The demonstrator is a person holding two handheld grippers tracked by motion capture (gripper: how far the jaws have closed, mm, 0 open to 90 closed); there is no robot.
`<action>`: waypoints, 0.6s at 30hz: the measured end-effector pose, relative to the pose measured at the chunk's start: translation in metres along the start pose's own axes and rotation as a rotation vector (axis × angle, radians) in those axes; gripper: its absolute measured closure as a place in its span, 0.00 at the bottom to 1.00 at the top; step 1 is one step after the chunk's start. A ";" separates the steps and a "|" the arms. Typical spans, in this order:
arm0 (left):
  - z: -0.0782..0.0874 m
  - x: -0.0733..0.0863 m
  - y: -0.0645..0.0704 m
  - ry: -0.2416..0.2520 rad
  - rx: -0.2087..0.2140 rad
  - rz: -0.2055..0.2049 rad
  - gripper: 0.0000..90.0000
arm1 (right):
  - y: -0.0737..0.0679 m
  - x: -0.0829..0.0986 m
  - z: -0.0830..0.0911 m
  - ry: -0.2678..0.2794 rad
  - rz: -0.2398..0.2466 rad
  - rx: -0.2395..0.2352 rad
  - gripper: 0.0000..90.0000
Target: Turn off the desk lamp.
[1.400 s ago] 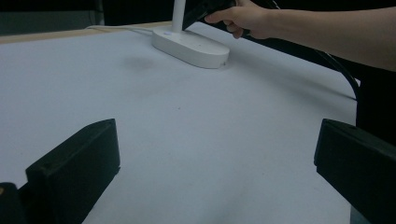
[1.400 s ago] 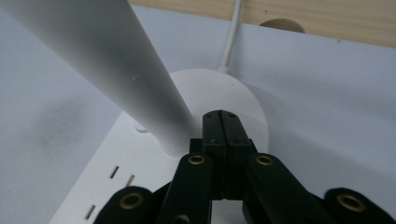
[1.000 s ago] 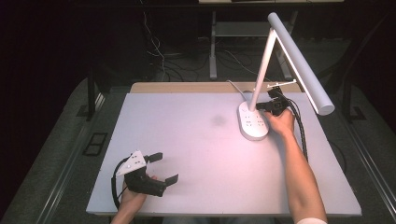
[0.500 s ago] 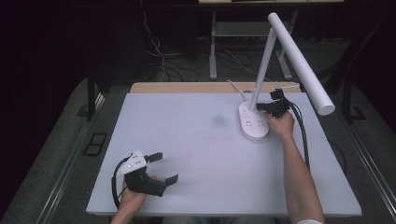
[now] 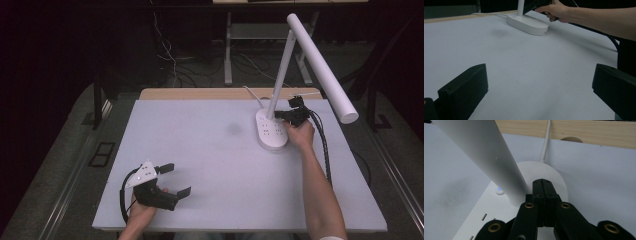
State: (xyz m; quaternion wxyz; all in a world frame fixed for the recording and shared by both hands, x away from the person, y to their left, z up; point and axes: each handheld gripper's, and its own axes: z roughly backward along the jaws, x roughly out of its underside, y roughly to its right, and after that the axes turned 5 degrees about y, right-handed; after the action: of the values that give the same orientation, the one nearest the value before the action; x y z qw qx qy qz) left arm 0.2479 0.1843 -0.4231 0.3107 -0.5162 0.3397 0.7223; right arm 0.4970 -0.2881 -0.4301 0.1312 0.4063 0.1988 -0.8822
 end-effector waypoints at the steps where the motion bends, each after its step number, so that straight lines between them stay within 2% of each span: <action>1: 0.000 0.000 0.000 0.000 0.000 0.000 0.00 | 0.001 -0.001 0.001 0.007 -0.005 -0.004 1.00; 5: 0.000 0.000 0.000 0.000 0.000 0.000 0.00 | 0.003 -0.001 0.001 0.002 -0.021 -0.014 1.00; 11: 0.000 0.000 0.000 0.000 0.001 0.000 0.00 | 0.002 -0.004 0.010 -0.001 -0.008 -0.014 1.00; 14: 0.000 0.000 0.000 0.001 0.001 -0.001 0.00 | 0.003 -0.005 0.015 -0.005 0.016 -0.015 1.00; 18: -0.001 0.000 0.001 0.000 0.003 -0.004 0.00 | 0.003 -0.005 0.020 -0.013 0.017 -0.021 1.00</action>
State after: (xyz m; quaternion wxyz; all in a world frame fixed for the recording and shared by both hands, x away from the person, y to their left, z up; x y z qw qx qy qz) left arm 0.2479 0.1834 -0.4228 0.3129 -0.5162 0.3397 0.7213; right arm 0.4881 -0.2996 -0.4146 0.1444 0.4009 0.2038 -0.8814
